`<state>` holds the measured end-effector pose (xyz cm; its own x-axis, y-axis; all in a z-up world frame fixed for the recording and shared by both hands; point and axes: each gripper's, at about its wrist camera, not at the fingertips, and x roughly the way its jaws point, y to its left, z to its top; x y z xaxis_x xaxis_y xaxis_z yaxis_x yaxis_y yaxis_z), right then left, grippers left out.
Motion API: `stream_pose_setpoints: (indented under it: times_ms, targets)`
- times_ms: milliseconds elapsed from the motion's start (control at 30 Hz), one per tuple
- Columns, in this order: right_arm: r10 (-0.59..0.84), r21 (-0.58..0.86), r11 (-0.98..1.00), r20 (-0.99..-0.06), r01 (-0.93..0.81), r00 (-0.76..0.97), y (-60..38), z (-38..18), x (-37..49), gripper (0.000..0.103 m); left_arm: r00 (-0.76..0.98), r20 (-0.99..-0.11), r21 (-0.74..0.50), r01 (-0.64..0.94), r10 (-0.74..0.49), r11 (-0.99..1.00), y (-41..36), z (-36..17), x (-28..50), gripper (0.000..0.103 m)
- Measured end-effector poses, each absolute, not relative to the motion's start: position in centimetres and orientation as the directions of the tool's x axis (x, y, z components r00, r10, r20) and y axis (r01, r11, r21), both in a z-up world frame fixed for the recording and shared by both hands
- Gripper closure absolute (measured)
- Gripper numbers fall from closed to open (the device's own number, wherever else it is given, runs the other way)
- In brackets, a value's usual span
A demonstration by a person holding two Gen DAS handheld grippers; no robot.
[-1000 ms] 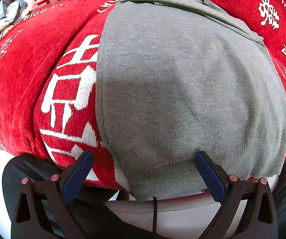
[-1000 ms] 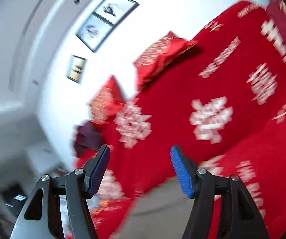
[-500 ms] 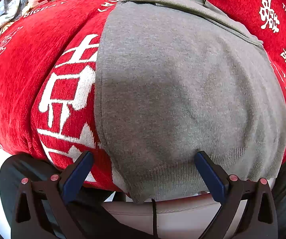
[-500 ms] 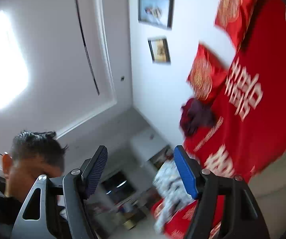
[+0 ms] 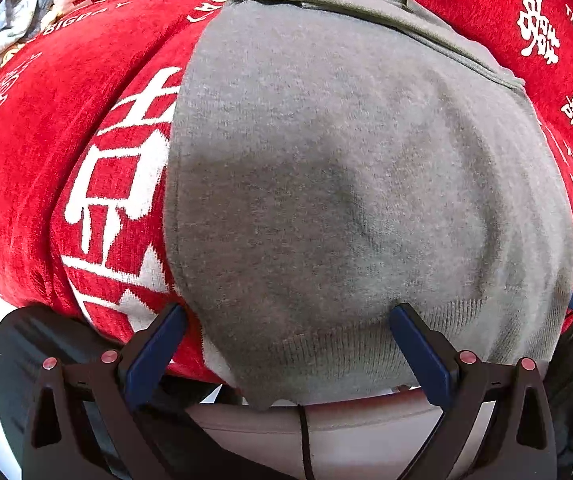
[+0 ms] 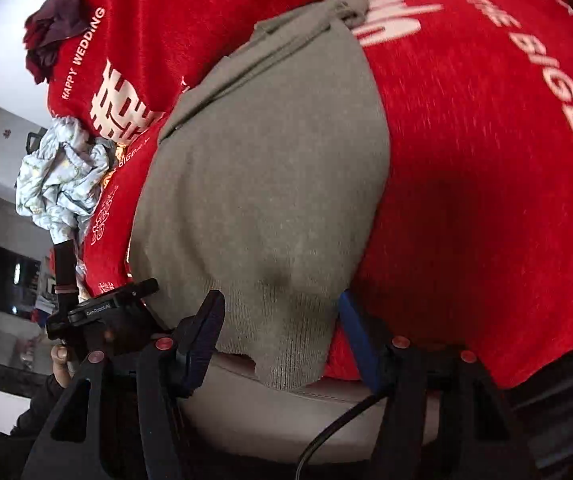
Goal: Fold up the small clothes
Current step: 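Lift the right tool away from the folded sweater, then grasp the folded sweater's edge with the left tool while the right tool grasps beside it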
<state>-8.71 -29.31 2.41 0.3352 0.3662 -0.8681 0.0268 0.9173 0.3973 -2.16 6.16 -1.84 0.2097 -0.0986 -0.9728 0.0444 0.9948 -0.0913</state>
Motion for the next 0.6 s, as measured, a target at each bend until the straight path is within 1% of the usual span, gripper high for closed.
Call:
stream_pose_setpoints:
  times_ms: [67,167,200,267,300,333,367,400,467,500,533,567,600]
  targets:
    - [0.322,0.340,0.940,-0.898,0.010,0.300,-28.3,1.5,-8.7,0.039,0.212,-0.970,-0.116,0.019,-0.118,0.993,6.4,-1.9,-2.1,0.001]
    - [0.298,0.307,0.952,-0.916,-0.008,0.270,-27.2,0.8,-8.4,0.037,0.212,-0.968,-0.134,0.017,-0.135,0.991,6.8,-1.8,-2.2,0.001]
    - [0.306,0.313,0.950,-0.915,-0.014,0.264,-27.2,0.8,-7.6,0.036,0.211,-0.965,-0.153,0.017,-0.153,0.988,6.9,-1.7,-2.2,0.001]
    - [0.320,0.325,0.946,-0.919,-0.017,0.228,-27.1,0.4,-7.6,0.036,0.212,-0.962,-0.177,0.008,-0.174,0.984,7.3,-1.6,-2.2,0.006]
    - [0.330,0.335,0.942,-0.916,-0.018,0.226,-27.5,0.5,-7.9,0.036,0.210,-0.961,-0.185,0.006,-0.183,0.983,7.6,-1.6,-2.2,0.007]
    - [0.335,0.340,0.940,-0.916,-0.016,0.222,-27.8,0.2,-8.3,0.036,0.208,-0.960,-0.192,0.003,-0.188,0.981,7.8,-1.5,-2.3,0.010]
    - [0.336,0.340,0.940,-0.916,-0.018,0.219,-27.6,0.0,-8.0,0.033,0.210,-0.961,-0.182,0.001,-0.178,0.983,8.3,-1.5,-2.5,0.017]
    - [0.337,0.340,0.940,-0.917,-0.027,0.214,-27.4,0.0,-8.0,0.030,0.211,-0.963,-0.171,-0.002,-0.167,0.985,8.4,-1.4,-2.6,0.019]
    - [0.342,0.340,0.939,-0.916,-0.048,0.210,-27.0,-0.1,-8.0,0.029,0.218,-0.962,-0.171,-0.001,-0.167,0.985,8.9,-1.0,-2.8,0.038]
    - [0.360,0.353,0.933,-0.911,-0.070,0.202,-26.7,-0.1,-8.1,0.033,0.221,-0.961,-0.169,0.002,-0.165,0.986,9.3,-0.8,-3.0,0.044]
    - [0.367,0.358,0.930,-0.909,-0.084,0.195,-26.3,-0.2,-8.0,0.040,0.223,-0.960,-0.171,0.008,-0.169,0.985,9.4,-0.6,-3.2,0.055]
    - [0.368,0.356,0.930,-0.913,-0.097,0.179,-25.9,-0.5,-8.0,0.059,0.225,-0.958,-0.178,0.013,-0.177,0.984,9.8,-0.5,-3.2,0.068]
    - [0.365,0.352,0.930,-0.918,-0.101,0.159,-25.6,-1.0,-7.9,0.077,0.223,-0.956,-0.194,0.016,-0.193,0.981,9.9,-0.4,-3.3,0.075]
